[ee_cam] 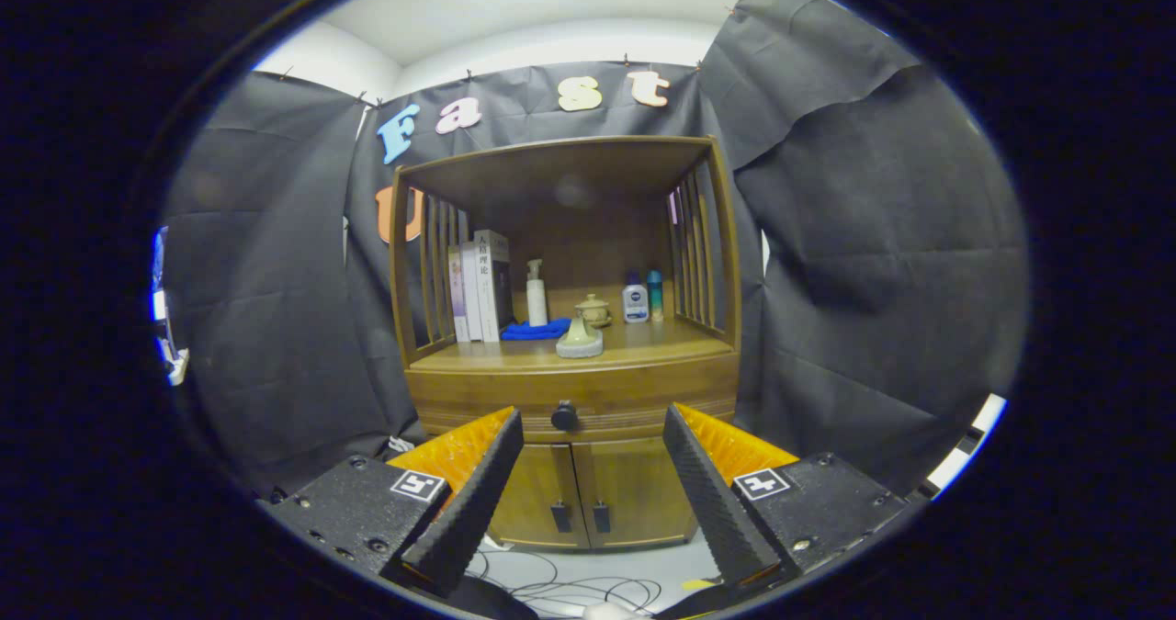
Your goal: Pull open the drawer, take out the items inside it, and place them on the countertop above the cabinet.
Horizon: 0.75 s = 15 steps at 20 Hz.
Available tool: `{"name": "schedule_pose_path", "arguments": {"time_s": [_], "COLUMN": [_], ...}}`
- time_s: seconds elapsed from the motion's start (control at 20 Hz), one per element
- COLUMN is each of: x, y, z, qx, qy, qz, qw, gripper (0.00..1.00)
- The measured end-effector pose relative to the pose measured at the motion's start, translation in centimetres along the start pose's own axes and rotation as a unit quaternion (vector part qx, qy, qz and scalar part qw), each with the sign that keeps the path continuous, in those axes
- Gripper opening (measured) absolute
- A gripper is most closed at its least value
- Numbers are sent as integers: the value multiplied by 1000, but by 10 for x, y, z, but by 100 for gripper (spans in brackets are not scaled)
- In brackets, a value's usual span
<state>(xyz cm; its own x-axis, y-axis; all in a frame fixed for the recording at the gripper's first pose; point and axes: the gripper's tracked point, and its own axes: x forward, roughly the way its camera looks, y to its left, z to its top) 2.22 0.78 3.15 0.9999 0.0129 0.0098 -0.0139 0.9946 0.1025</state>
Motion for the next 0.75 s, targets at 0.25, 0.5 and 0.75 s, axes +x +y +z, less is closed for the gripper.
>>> {"name": "schedule_pose_path", "arguments": {"time_s": [0.25,0.5,0.75], "x": [-33,-33,-34], "y": [-19,-21,-14], "z": [-16,-19,-20], "qx": [7,0,-12], "qy": [-3,-2,-4], "qz": [-22,-18,-9], "qw": [1000,1000,1000], "gripper": [99,99,99]}}
